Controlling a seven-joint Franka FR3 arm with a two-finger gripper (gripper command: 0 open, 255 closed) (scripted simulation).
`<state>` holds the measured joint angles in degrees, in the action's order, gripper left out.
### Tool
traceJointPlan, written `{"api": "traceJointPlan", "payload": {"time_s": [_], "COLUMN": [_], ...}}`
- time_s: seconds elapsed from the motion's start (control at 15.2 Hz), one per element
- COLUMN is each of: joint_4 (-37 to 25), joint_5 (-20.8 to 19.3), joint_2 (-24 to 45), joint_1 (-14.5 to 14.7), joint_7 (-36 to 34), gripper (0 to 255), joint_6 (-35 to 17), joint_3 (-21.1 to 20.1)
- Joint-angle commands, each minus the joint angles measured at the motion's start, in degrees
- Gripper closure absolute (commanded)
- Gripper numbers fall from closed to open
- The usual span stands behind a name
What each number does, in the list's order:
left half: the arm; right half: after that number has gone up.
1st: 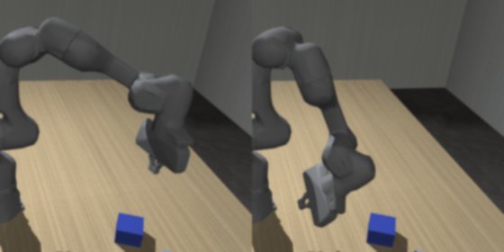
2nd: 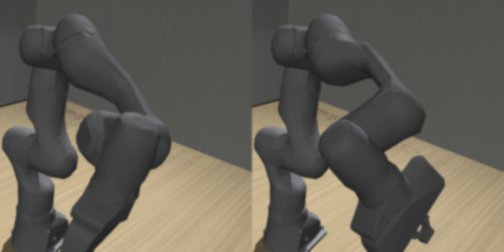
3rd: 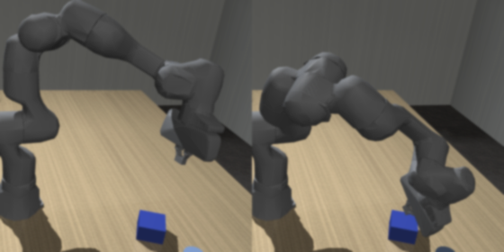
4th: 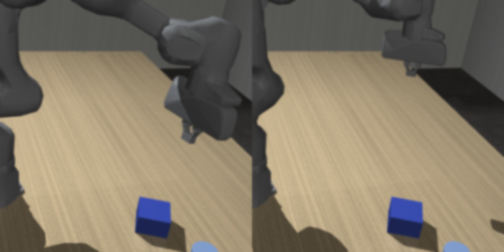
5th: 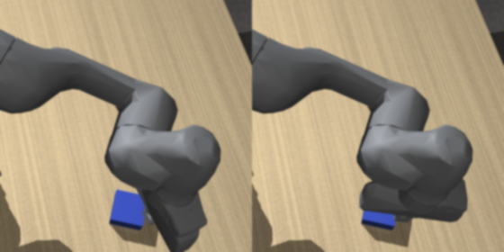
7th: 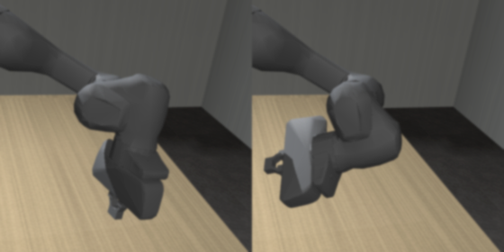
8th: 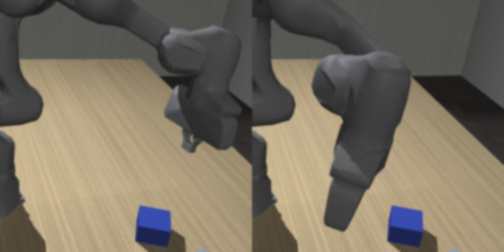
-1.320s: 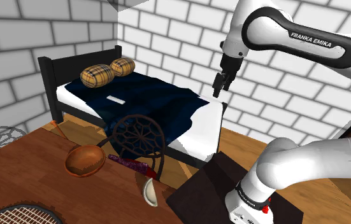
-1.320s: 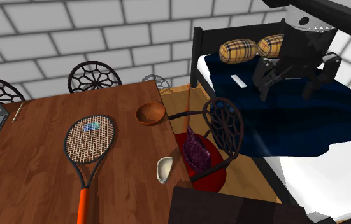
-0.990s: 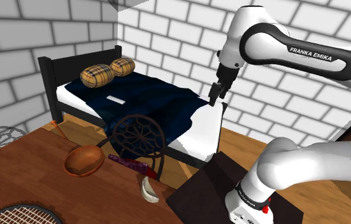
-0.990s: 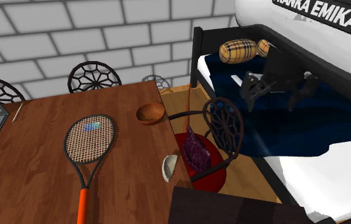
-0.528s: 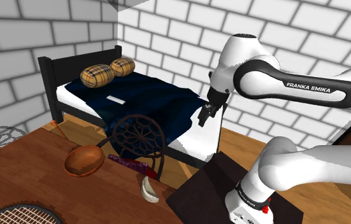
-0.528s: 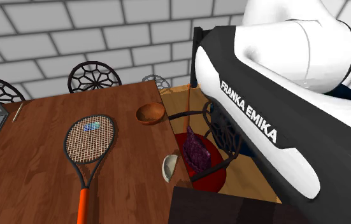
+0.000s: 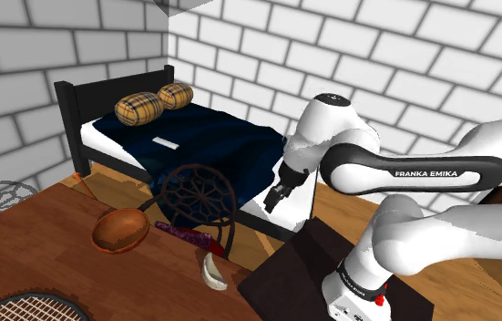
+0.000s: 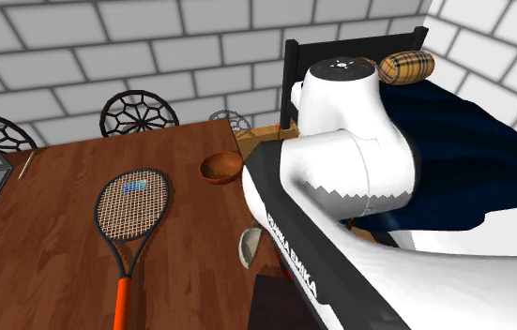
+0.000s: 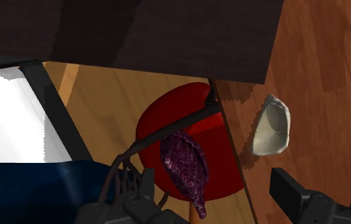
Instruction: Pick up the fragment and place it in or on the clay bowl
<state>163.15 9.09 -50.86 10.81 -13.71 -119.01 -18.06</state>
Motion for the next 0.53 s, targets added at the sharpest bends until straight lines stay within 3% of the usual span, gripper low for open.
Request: {"api": "traceJointPlan", "payload": {"time_s": [0.0, 0.46], "joint_4": [2.6, 6.5], "joint_5": [1.8, 6.2], "joint_2": [1.9, 15.0], "joint_1": [1.3, 3.6], "joint_7": [-2.0, -10.5], "gripper": [0, 0], "joint_6": [-5.6, -25.9], "joint_3": [-2.5, -13.5]}}
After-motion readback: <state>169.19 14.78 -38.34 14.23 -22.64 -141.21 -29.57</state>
